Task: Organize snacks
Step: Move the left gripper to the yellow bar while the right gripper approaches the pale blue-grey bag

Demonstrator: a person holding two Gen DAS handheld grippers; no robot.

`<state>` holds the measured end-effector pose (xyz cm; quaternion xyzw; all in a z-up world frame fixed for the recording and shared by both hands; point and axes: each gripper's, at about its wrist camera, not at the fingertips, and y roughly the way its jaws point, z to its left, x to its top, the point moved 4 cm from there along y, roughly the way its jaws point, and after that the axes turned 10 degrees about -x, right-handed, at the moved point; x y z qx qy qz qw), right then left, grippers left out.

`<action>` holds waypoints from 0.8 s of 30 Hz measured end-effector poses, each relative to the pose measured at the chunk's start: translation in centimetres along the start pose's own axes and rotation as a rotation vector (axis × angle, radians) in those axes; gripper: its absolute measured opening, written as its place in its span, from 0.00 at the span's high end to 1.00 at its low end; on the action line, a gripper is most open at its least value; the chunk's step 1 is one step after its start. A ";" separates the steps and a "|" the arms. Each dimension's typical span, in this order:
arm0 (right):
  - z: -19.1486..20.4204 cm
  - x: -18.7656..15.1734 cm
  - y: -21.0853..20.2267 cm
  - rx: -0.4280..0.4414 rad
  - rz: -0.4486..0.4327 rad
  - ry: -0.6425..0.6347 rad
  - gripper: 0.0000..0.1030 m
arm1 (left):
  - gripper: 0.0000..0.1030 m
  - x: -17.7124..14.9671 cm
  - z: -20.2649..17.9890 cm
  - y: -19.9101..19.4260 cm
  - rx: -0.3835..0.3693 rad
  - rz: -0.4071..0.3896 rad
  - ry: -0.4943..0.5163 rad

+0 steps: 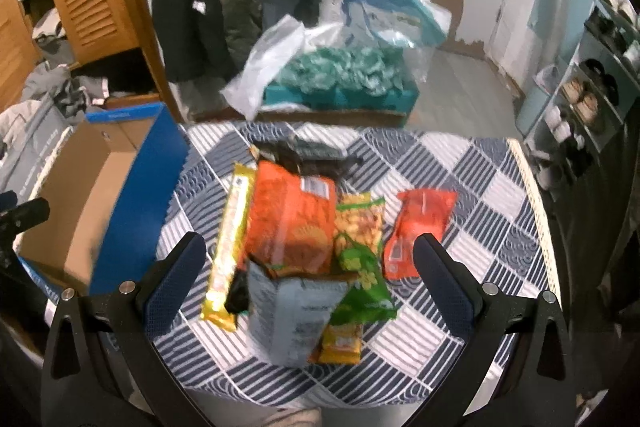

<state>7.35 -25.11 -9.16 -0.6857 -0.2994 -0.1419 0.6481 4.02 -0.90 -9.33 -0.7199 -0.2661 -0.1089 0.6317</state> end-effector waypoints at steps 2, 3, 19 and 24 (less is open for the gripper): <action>-0.1 -0.8 0.7 0.008 0.033 0.001 0.01 | 0.01 -0.5 -0.9 0.7 0.010 0.015 0.014; -0.1 -1.1 1.0 0.014 0.051 0.003 0.01 | 0.01 -0.7 -1.3 1.1 0.016 0.026 0.021; 1.4 -4.9 4.9 0.010 0.183 0.020 0.01 | 0.01 -3.1 -3.8 5.0 0.042 0.065 0.028; 1.5 -5.4 6.3 -0.009 0.206 0.029 0.01 | 0.01 -3.1 -4.6 5.9 0.037 0.057 0.043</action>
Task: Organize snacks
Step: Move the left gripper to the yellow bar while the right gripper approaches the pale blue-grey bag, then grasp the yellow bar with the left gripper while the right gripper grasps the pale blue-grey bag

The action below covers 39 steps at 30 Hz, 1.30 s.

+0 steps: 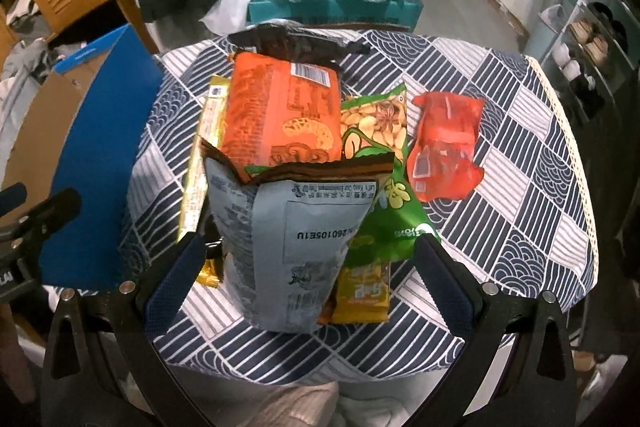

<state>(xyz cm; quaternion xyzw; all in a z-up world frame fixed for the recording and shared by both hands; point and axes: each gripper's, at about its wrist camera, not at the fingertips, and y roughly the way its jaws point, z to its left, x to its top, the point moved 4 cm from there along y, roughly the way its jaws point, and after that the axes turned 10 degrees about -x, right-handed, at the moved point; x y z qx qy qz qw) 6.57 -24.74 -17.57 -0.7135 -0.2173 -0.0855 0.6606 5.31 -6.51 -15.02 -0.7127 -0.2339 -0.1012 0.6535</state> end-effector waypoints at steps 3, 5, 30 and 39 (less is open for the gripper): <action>-0.1 -0.3 1.2 -0.008 0.019 0.010 0.01 | 0.01 -0.1 -0.2 0.4 -0.001 0.006 0.004; 0.1 -0.5 1.9 -0.009 0.034 0.014 0.01 | 0.01 0.0 -0.4 0.6 -0.001 0.008 0.004; -1.6 1.7 -0.6 0.119 -0.044 0.048 0.59 | 0.07 2.5 -2.1 2.2 -0.075 0.004 -0.023; -3.5 4.9 -0.8 0.124 -0.065 0.058 0.59 | 0.07 4.1 -3.1 3.6 -0.093 0.010 -0.038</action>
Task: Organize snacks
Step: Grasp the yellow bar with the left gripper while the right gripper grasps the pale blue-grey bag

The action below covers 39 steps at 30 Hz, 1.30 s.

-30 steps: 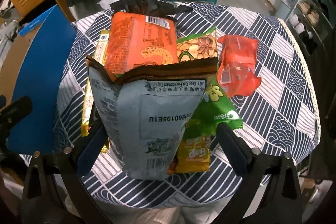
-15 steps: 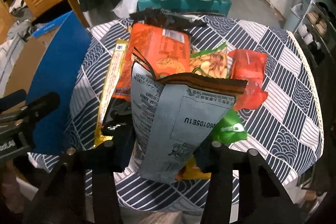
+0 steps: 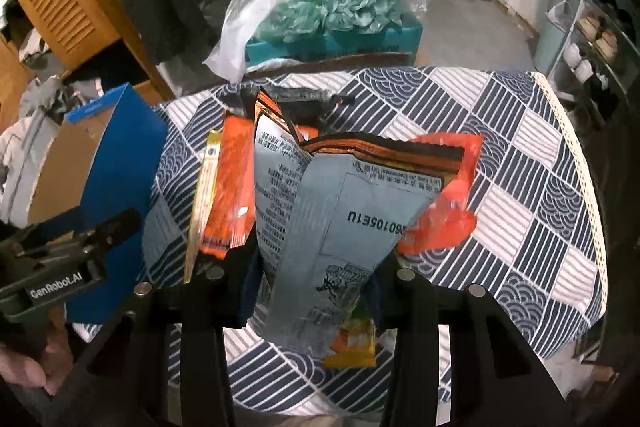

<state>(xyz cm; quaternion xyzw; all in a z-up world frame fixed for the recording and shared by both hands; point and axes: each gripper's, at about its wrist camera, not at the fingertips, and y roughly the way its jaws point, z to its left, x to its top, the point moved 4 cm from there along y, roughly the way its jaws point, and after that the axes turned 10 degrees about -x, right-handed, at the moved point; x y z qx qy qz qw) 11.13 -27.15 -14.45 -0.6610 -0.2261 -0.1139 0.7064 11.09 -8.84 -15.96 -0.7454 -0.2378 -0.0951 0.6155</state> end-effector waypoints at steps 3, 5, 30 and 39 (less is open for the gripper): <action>0.3 0.7 0.8 0.015 0.017 -0.023 0.60 | 0.11 0.2 -0.4 0.8 -0.010 0.017 0.002; 0.4 1.0 1.6 0.018 0.030 -0.026 0.60 | 0.14 0.4 -0.7 1.7 -0.015 0.039 0.005; 1.0 0.0 4.3 0.053 0.099 -0.027 0.57 | 0.44 -1.3 -0.3 9.2 -0.062 0.218 -0.046; 1.2 -0.2 4.0 0.047 0.092 -0.034 0.62 | 0.67 -1.4 -0.8 9.0 -0.107 0.231 -0.003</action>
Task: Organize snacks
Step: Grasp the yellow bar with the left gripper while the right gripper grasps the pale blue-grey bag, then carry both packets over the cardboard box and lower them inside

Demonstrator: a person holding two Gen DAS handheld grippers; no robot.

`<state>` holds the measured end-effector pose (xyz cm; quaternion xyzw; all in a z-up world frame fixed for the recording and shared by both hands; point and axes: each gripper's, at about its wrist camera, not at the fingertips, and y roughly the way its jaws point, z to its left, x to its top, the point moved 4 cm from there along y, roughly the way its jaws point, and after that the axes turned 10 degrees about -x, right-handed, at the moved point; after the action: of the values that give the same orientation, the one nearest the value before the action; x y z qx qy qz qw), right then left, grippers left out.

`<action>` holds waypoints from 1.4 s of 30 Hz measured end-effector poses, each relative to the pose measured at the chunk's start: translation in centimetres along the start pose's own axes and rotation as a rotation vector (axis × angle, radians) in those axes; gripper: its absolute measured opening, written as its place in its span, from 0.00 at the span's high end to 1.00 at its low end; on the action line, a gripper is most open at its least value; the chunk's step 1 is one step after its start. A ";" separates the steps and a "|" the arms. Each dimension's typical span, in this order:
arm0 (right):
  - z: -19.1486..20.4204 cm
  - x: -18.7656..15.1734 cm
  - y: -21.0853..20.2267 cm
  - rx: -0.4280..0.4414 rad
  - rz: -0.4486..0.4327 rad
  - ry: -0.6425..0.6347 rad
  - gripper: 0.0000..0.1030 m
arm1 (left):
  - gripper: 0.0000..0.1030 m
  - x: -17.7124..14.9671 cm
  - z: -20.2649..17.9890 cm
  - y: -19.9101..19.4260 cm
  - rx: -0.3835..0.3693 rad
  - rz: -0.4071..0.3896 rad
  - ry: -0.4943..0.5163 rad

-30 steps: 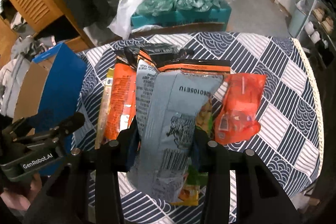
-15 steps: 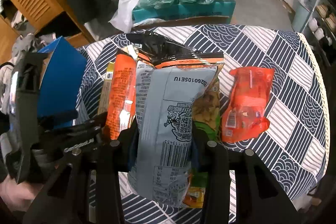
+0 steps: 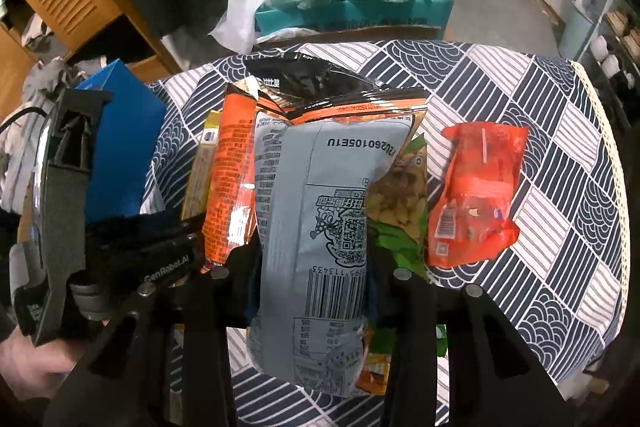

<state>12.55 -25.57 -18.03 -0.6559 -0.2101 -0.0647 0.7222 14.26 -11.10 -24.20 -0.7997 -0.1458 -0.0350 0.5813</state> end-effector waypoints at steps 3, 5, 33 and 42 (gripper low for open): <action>-0.2 -0.1 0.0 0.001 0.003 0.007 0.62 | 0.68 0.0 0.2 -0.3 0.014 -0.007 0.028; -0.2 -0.1 0.0 0.000 0.003 0.006 0.62 | 0.71 0.0 0.2 -0.6 0.040 -0.016 0.057; 1.5 0.9 -4.5 0.000 -0.085 -0.014 0.66 | 0.74 -1.1 -0.6 -9.5 0.005 -0.168 0.071; 3.3 1.3 -6.8 0.024 -0.120 -0.033 0.66 | 0.74 -1.5 -0.2 -13.6 -0.019 -0.229 0.081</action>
<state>10.48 -23.05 -11.11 -0.6343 -0.2616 -0.0944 0.7213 9.15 -7.74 -11.91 -0.7812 -0.2122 -0.1345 0.5715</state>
